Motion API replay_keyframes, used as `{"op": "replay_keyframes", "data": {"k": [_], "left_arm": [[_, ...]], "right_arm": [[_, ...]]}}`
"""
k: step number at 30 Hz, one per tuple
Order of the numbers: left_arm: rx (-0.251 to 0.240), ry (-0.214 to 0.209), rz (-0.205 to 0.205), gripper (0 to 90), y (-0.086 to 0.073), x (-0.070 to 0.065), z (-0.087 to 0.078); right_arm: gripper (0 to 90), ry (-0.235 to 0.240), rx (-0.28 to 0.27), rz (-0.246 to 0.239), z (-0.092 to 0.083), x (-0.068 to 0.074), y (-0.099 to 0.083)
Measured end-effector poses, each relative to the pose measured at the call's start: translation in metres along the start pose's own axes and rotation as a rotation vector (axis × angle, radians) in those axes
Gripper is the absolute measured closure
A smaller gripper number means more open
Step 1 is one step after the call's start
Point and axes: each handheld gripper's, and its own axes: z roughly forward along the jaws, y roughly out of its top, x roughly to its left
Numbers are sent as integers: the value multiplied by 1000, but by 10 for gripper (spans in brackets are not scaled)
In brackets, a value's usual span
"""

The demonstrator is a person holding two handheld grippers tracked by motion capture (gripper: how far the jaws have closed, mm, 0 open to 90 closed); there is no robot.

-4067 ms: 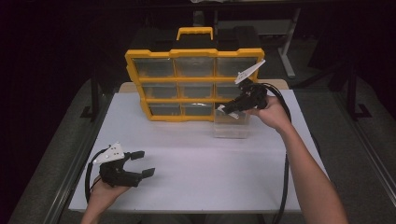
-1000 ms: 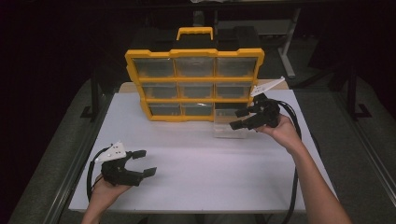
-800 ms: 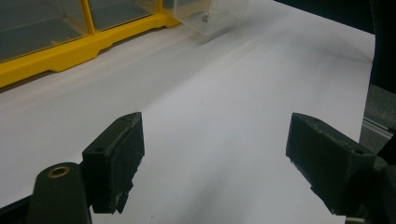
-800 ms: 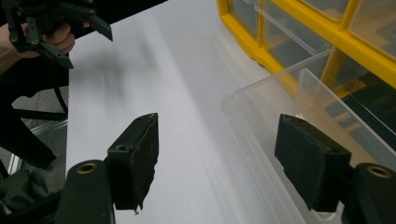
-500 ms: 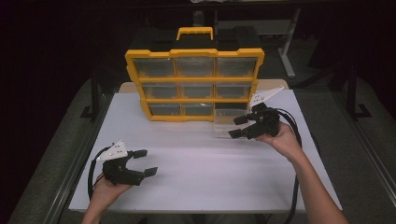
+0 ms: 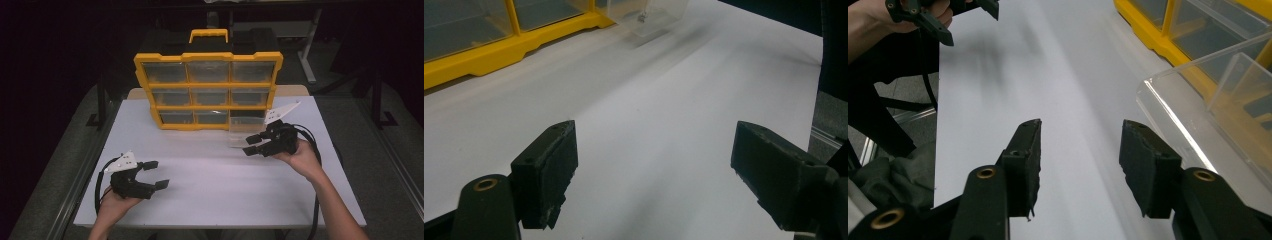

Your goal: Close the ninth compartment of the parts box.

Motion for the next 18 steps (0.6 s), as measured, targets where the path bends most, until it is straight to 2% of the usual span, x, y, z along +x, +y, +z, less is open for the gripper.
{"op": "replay_keyframes", "data": {"k": [13,15,18], "left_arm": [[11,-3,3,188,1,0,0],[-2,-7,4,188,2,0,2],[5,-14,3,188,2,0,4]], "right_arm": [[676,8,25,3,18,2,-11],[688,2,33,8,20,2,-12],[721,-21,38,6,24,3,-16]]}}
